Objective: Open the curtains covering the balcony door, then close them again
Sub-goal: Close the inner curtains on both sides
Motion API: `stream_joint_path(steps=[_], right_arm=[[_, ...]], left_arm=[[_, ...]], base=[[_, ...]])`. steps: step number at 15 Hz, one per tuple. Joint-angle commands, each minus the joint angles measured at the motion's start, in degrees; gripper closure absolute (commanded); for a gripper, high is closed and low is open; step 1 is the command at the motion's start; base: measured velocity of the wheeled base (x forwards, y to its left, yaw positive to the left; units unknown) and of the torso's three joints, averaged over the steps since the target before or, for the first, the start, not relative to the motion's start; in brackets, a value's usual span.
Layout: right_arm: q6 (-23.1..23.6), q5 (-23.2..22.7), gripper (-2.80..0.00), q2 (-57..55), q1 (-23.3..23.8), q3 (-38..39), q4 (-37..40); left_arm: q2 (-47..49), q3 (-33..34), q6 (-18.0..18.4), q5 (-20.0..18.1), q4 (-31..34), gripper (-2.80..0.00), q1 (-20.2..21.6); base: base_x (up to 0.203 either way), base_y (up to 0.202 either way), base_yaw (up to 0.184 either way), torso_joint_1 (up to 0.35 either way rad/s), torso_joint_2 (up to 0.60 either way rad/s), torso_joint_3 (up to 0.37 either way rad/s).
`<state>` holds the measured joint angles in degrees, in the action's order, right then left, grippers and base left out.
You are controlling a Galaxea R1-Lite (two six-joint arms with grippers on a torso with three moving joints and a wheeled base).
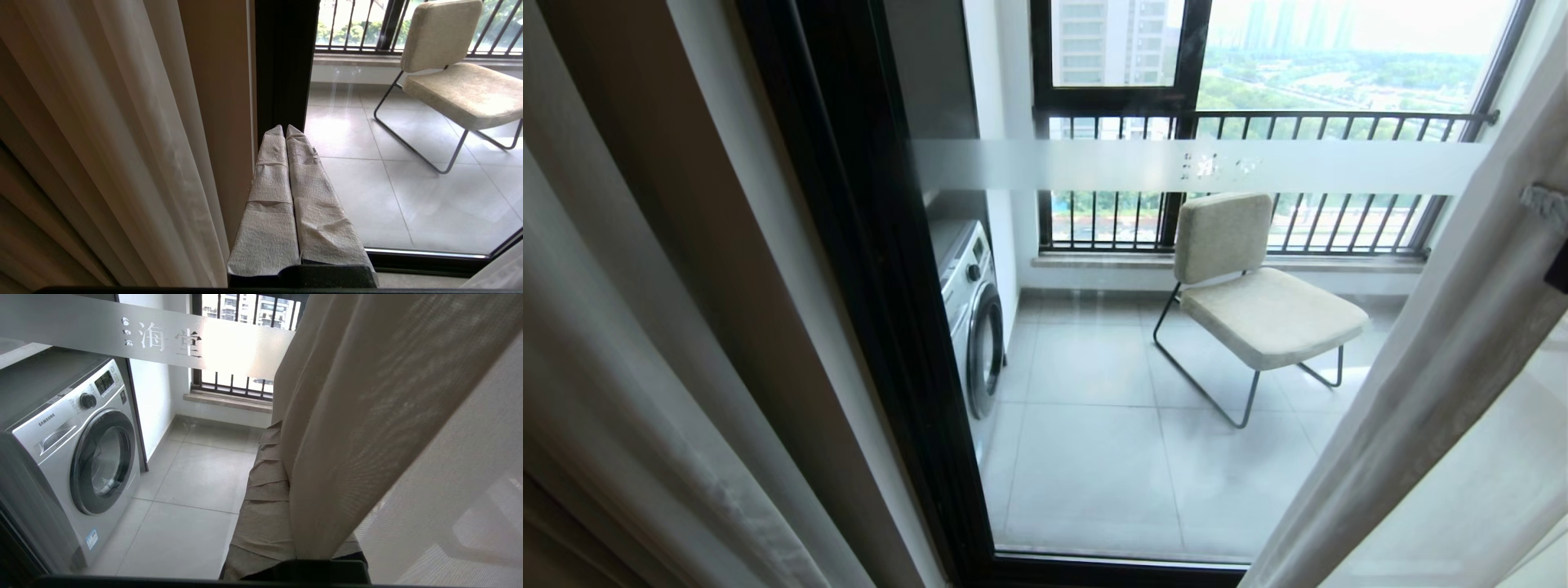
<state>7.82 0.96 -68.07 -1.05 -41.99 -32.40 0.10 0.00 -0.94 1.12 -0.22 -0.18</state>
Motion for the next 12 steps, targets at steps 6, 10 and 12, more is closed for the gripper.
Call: stream_joint_path(steps=[6, 10, 12], right_arm=[[1.5, 0.7, 0.00, -3.9, -6.4, -2.8, -0.7], [1.4, 4.7, 0.00, -4.8, -9.2, -2.8, -0.8], [1.3, 6.9, 0.00, -4.9, -8.8, -3.0, -1.2]], left_arm=[[0.0, 0.0, 0.0, 0.0, 0.0, 0.00, 0.0], [0.0, 0.0, 0.1, 0.0, 0.0, 0.00, 0.0], [0.0, 0.0, 0.0, 0.0, 0.0, 0.00, 0.0]], base=[[0.000, 0.000, 0.000, 0.000, 0.00, 0.000], [0.000, 0.000, 0.000, 0.000, 0.00, 0.000], [0.000, 0.000, 0.000, 0.000, 0.00, 0.000]])
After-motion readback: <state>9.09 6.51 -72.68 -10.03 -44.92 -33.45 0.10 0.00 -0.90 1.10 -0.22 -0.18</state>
